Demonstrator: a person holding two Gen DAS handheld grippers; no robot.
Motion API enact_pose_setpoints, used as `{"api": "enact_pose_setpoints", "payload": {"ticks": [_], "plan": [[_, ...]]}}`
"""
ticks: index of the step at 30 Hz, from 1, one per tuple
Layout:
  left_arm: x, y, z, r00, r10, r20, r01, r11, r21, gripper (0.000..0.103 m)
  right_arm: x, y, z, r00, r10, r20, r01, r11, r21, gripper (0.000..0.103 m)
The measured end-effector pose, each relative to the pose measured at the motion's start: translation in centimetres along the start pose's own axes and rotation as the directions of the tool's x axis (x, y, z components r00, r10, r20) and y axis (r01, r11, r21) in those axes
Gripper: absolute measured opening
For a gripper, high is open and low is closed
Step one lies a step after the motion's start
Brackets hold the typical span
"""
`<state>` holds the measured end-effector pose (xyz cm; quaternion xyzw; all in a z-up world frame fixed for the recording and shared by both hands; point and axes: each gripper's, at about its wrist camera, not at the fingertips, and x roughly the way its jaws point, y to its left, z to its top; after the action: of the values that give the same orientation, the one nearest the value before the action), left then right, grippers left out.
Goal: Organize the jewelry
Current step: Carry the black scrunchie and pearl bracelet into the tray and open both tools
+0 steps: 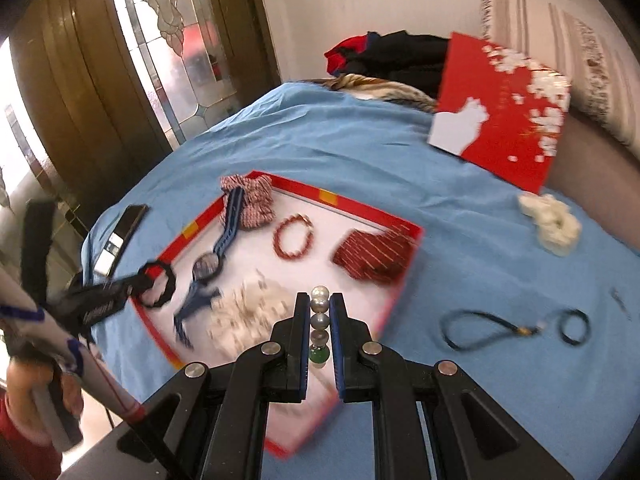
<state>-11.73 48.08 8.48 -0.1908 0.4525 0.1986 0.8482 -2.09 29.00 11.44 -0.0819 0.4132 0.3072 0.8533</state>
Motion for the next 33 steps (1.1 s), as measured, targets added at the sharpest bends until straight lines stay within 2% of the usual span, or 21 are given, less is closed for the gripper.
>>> {"api": "enact_pose_setpoints", "payload": {"ticks": [2, 6, 10, 11, 12, 13, 14, 15, 17, 20, 23, 26, 27, 28, 29, 33], "plan": [[0.9, 0.9, 0.0, 1.000, 0.014, -0.022, -0.015, 1.000, -0.016, 0.008, 2.0, 0.5, 0.7, 1.000, -0.009, 0.000, 0.009, 1.000, 0.006, 0.010], [2.9, 1.8, -0.2, 0.998, 0.016, -0.062, -0.018, 0.999, -0.033, 0.008, 6.3, -0.8, 0.6, 0.997, 0.012, -0.076, -0.005, 0.995, 0.098, 0.011], [3.6, 1.9, -0.3, 0.997, 0.001, -0.072, -0.003, 1.000, -0.031, 0.010, 7.8, -2.4, -0.8, 0.993, 0.003, -0.119, 0.014, 0.990, 0.142, 0.011], [3.6, 2.0, -0.3, 0.998, -0.003, -0.063, 0.000, 0.999, -0.034, 0.012, 7.7, -2.7, -1.0, 0.992, -0.002, -0.123, 0.020, 0.989, 0.146, 0.014], [3.5, 2.0, -0.3, 0.998, -0.006, -0.059, 0.004, 0.999, -0.037, 0.014, 7.5, -3.1, -1.1, 0.992, -0.007, -0.125, 0.026, 0.988, 0.149, 0.023], [3.4, 2.0, -0.3, 0.998, -0.013, -0.056, 0.011, 0.999, -0.041, 0.022, 7.2, -3.4, -1.2, 0.993, -0.005, -0.120, 0.023, 0.988, 0.151, 0.029], [3.1, 2.2, -0.2, 0.999, -0.025, -0.048, 0.022, 0.998, -0.056, 0.031, 6.5, -3.7, -1.2, 0.994, -0.001, -0.106, 0.017, 0.988, 0.152, 0.039], [2.8, 2.3, -0.1, 0.999, -0.032, -0.039, 0.030, 0.997, -0.067, 0.034, 6.1, -3.9, -1.2, 0.995, 0.000, -0.096, 0.014, 0.988, 0.151, 0.044], [1.9, 2.4, -0.1, 0.999, -0.048, -0.018, 0.046, 0.996, -0.083, 0.036, 4.7, -4.3, -1.4, 0.998, -0.007, -0.070, 0.017, 0.990, 0.140, 0.044], [0.2, 2.3, -0.5, 0.999, -0.030, 0.024, 0.032, 0.995, -0.095, 0.042, 3.4, -4.6, -2.2, 0.997, -0.024, -0.068, 0.032, 0.992, 0.126, 0.044], [-1.8, 2.1, -1.5, 0.998, -0.005, 0.063, 0.011, 0.995, -0.096, 0.045, 3.7, -4.5, -3.3, 0.995, -0.032, -0.093, 0.043, 0.993, 0.113, 0.044], [-3.4, 1.6, -2.9, 0.997, -0.013, 0.080, 0.021, 0.994, -0.107, 0.048, 4.9, -4.3, -4.1, 0.992, -0.024, -0.126, 0.040, 0.991, 0.128, 0.044], [-3.8, 1.4, -3.3, 0.996, -0.017, 0.083, 0.026, 0.994, -0.108, 0.048, 5.4, -4.3, -4.2, 0.990, -0.029, -0.140, 0.049, 0.989, 0.139, 0.037], [-4.4, 1.2, -3.9, 0.996, -0.024, 0.084, 0.033, 0.993, -0.110, 0.048, 6.2, -4.5, -4.3, 0.986, -0.045, -0.158, 0.070, 0.984, 0.161, 0.024], [-4.8, 1.0, -4.4, 0.996, -0.031, 0.083, 0.040, 0.993, -0.113, 0.048, 6.7, -4.7, -4.5, 0.986, -0.016, -0.169, 0.049, 0.980, 0.193, 0.012], [-6.0, 0.1, -5.9, 0.995, -0.058, 0.080, 0.067, 0.991, -0.112, 0.048, 6.1, -4.8, -5.0, 0.987, -0.012, -0.161, 0.052, 0.968, 0.244, 0.011]]}}
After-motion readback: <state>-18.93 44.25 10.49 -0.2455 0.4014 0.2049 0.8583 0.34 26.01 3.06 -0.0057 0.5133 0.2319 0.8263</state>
